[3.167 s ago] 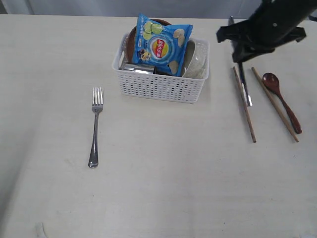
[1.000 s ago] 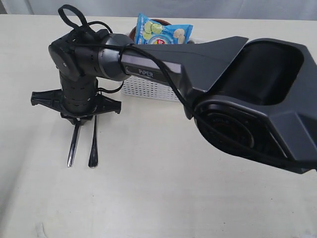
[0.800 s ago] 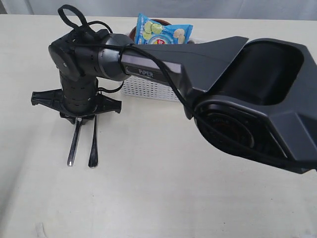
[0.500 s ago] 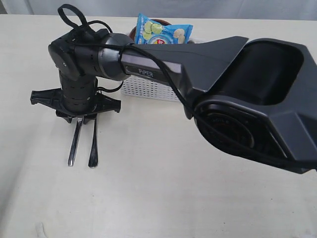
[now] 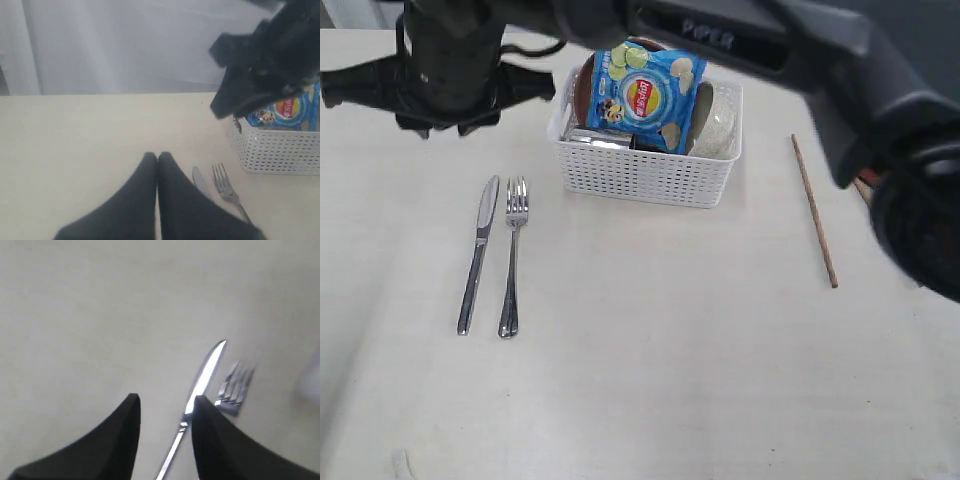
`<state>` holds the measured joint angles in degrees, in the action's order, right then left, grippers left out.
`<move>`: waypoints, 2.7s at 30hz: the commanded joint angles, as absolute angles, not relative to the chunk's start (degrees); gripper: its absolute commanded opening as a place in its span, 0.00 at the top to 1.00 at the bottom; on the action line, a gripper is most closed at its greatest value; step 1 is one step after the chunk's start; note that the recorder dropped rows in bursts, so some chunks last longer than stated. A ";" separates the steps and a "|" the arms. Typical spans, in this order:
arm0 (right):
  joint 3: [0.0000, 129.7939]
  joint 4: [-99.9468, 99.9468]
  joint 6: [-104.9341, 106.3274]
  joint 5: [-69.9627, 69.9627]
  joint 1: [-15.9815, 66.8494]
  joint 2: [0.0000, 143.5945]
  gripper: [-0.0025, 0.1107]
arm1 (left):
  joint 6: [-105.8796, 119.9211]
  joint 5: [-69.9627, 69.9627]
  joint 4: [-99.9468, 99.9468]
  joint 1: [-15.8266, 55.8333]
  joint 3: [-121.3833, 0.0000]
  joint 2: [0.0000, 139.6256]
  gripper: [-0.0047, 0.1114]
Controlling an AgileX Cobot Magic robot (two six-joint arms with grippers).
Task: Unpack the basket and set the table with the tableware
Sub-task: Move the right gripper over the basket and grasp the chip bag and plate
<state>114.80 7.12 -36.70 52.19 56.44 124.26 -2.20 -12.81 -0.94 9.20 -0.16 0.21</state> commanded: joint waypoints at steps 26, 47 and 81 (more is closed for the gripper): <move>115.20 -8.37 22.56 53.87 19.39 118.15 0.67 | -2.18 -12.20 -1.11 9.26 0.00 0.00 0.96; 115.85 -24.30 40.39 60.79 15.45 128.90 0.67 | -2.18 -12.20 -1.11 9.26 0.00 0.00 0.96; 119.21 -25.93 54.42 45.35 23.61 134.45 0.27 | -2.18 -12.20 -1.11 9.26 0.00 0.00 0.96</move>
<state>119.02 -28.30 56.57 47.00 23.83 134.28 -2.20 -12.81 -0.94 9.20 -0.16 0.21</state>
